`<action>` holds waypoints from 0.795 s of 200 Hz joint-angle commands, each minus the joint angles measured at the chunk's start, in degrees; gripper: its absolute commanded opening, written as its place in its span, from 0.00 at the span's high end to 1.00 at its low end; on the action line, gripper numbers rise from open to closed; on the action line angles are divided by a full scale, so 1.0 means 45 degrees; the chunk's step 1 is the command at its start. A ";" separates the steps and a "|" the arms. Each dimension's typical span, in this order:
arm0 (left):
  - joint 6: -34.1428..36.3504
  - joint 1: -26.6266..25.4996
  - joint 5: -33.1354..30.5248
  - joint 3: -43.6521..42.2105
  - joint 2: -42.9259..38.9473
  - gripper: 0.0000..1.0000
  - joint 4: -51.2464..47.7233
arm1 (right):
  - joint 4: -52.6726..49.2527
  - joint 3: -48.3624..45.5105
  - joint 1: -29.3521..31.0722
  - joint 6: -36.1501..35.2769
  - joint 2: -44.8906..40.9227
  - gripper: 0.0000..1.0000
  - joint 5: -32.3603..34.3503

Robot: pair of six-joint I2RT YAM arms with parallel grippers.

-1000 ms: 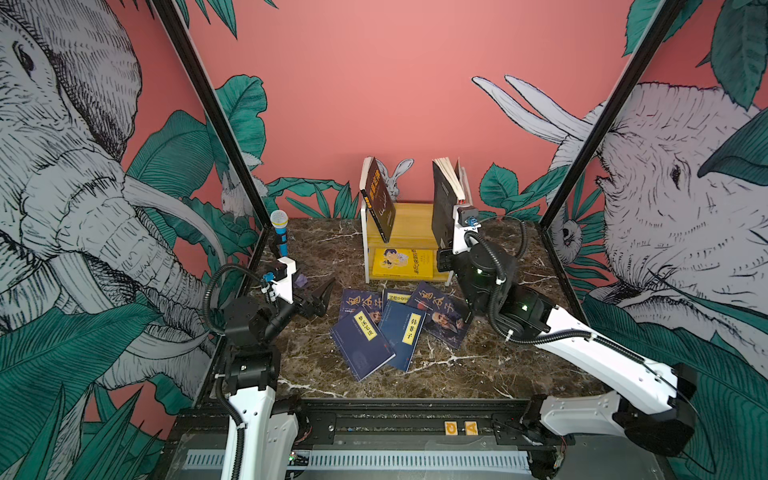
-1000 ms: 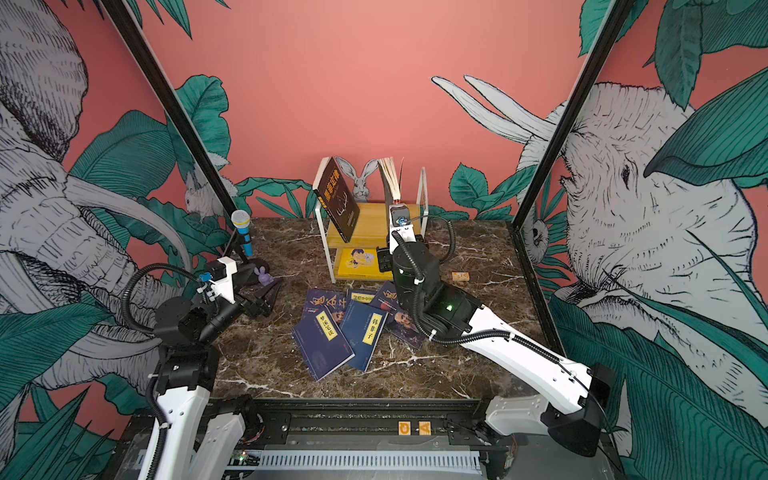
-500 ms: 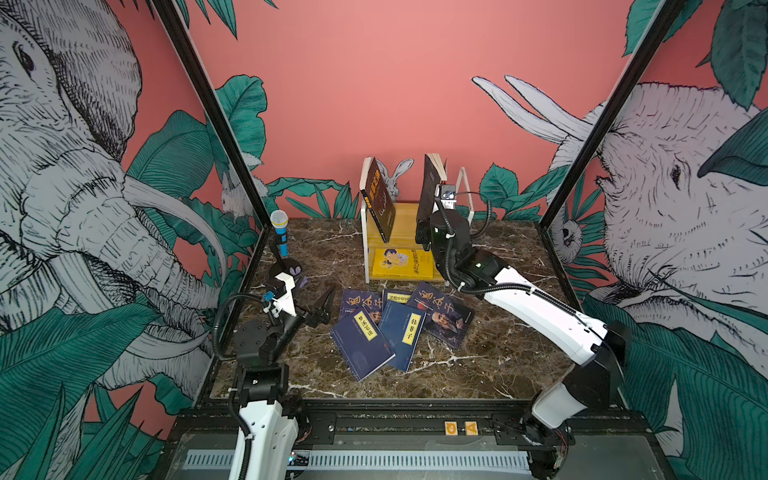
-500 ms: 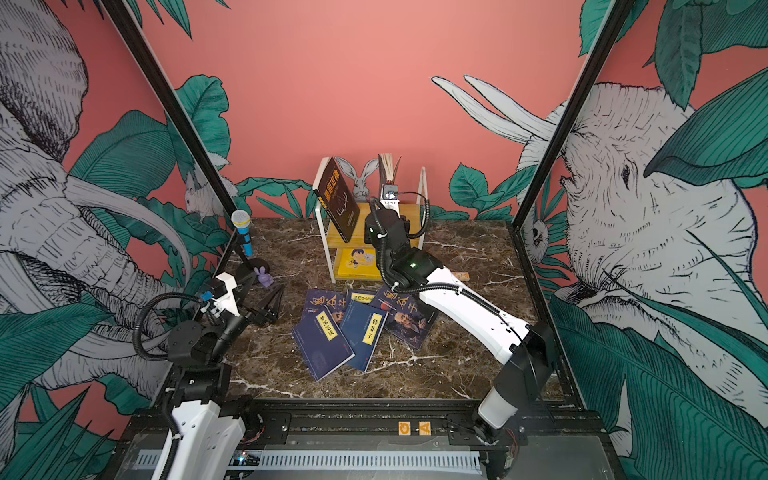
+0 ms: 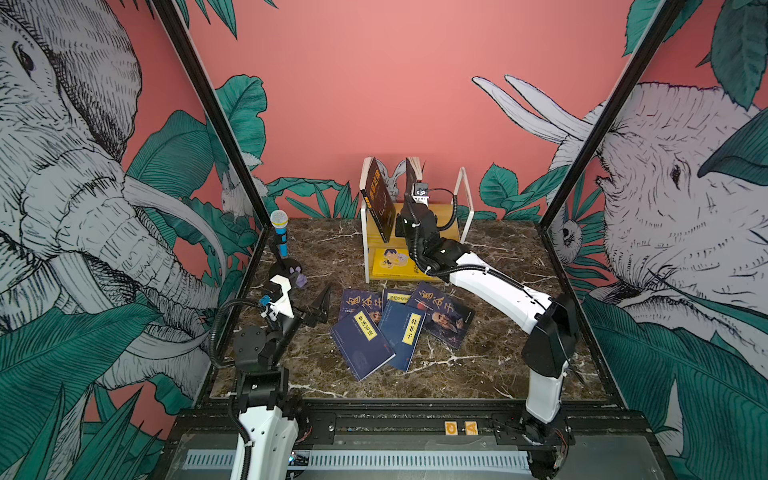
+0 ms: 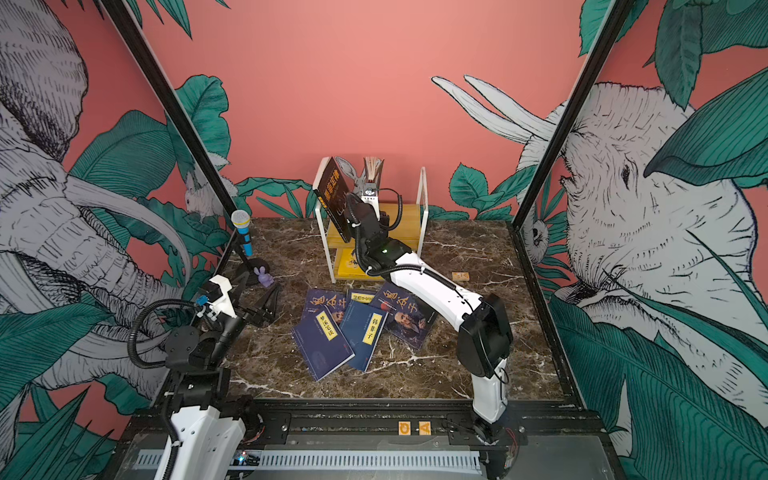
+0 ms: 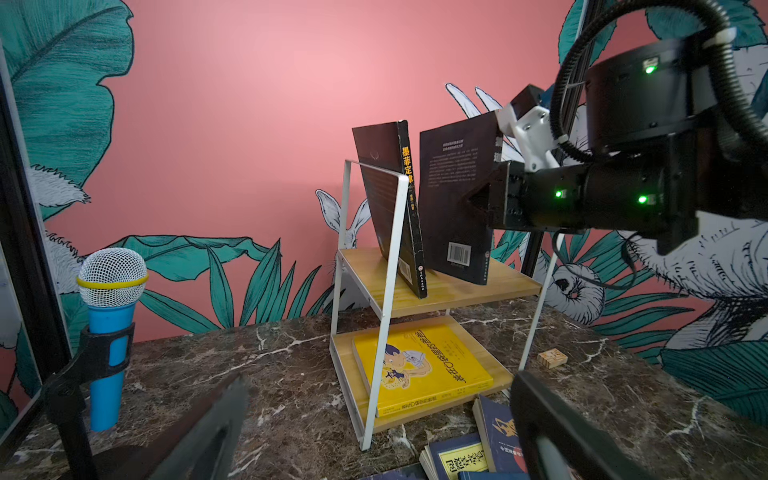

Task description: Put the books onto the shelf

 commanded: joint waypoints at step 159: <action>0.0246 -0.0289 -0.0859 -0.0300 -0.0642 0.00 -0.0237 | 0.2524 0.0127 0.0144 0.0519 0.0761 1.00 0.0229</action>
